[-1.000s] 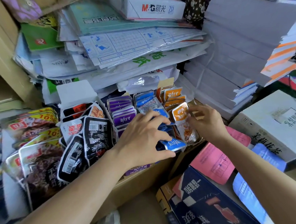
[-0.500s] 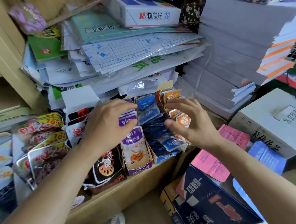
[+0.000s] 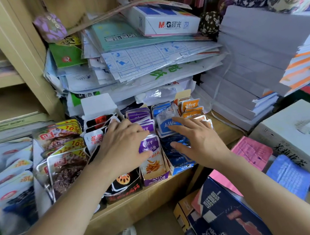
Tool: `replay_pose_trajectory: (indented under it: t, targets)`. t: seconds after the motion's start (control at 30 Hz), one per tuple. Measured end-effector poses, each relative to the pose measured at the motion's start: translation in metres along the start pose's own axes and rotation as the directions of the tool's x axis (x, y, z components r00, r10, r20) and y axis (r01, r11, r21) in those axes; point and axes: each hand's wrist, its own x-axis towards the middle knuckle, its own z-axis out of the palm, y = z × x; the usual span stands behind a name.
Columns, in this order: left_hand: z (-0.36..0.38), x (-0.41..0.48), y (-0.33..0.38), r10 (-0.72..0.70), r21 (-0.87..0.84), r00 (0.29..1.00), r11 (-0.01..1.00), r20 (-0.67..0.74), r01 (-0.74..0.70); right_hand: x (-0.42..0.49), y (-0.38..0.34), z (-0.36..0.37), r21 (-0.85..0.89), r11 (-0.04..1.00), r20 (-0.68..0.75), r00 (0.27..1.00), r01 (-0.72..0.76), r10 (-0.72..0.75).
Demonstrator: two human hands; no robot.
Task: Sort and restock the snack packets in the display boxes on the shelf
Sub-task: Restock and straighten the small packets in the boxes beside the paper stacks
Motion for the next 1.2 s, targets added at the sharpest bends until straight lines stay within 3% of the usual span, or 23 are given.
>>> replay_pose_trajectory:
  t: [0.07,0.2,0.33,0.47,0.6,0.87,0.93,1.03,1.2]
  targets:
    - [0.004,-0.005,0.004,0.024,0.012,0.999,1.000,0.030,-0.024,0.004,0.005,-0.002,-0.031,0.997,0.003,0.998,-0.069,0.069]
    - [0.004,-0.017,0.002,0.107,-0.279,0.993,0.953,-0.057,-0.119,0.007,0.014,-0.002,-0.006,0.994,-0.016,0.994,-0.111,0.111]
    - [0.006,-0.028,-0.002,0.161,-0.384,0.986,0.908,-0.047,-0.166,0.008,0.012,0.000,0.018,0.996,-0.061,0.994,-0.086,0.087]
    - [0.006,-0.026,-0.004,0.102,-0.219,0.985,0.967,-0.139,-0.131,0.008,0.010,0.000,0.030,0.998,-0.098,0.994,-0.052,0.055]
    - [0.010,-0.019,-0.004,0.011,-0.086,0.999,0.996,-0.041,-0.014,0.008,0.010,-0.006,0.084,0.996,-0.130,0.991,-0.008,0.019]
    - [0.012,-0.013,-0.006,-0.045,-0.174,0.990,0.985,-0.136,0.020,0.001,0.019,-0.033,0.196,0.979,-0.075,0.996,0.056,-0.041]
    - [0.015,-0.012,-0.003,-0.035,-0.177,0.986,0.984,-0.165,0.005,0.000,0.017,-0.038,0.168,0.985,-0.181,0.983,0.047,-0.016]
    - [0.015,-0.003,0.009,0.024,-0.185,0.979,0.981,-0.201,-0.063,0.003,0.017,-0.040,0.174,0.981,-0.365,0.920,-0.082,0.142]
    - [0.025,0.015,0.028,0.116,-0.168,0.986,0.976,-0.119,-0.135,0.006,0.019,-0.036,0.292,0.945,-0.443,0.855,-0.148,0.271]
